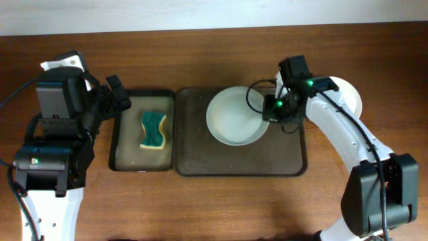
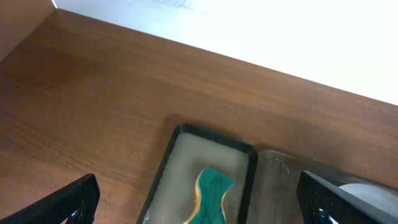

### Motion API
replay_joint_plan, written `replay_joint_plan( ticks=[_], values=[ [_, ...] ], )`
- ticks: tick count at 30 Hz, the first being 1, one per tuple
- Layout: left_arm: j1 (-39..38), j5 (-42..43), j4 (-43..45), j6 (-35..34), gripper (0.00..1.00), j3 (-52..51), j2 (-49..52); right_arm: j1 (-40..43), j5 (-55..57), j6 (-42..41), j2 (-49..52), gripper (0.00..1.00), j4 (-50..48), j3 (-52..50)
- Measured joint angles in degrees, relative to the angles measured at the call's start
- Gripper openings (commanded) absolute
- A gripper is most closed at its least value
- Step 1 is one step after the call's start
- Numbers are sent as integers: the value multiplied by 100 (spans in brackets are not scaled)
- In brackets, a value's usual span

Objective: Clean dirty plates on tray and stack at the side
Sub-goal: 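Lift the scrubbed plate with the right gripper and swing it over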

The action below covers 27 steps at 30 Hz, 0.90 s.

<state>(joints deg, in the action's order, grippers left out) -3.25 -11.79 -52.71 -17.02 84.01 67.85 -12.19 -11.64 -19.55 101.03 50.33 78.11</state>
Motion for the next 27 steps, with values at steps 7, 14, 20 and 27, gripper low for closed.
replay_joint_plan(
  ticks=[7, 14, 20, 27],
  values=[
    [0, 2, -2, 0, 99, 0, 0, -1204, 776, -551, -9, 4, -831, 562],
    [0, 0, -4, 0, 99, 0, 0, -2702, 1539, -1246, 94, 4, -1700, 570],
    [0, 0, -7, 0, 99, 0, 0, -3880, 2872, -1322, 308, 4, -1832, 570],
    [0, 0, -4, 0, 99, 0, -2, -4750, 4577, -750, 317, 4, -2675, 570]
  ],
)
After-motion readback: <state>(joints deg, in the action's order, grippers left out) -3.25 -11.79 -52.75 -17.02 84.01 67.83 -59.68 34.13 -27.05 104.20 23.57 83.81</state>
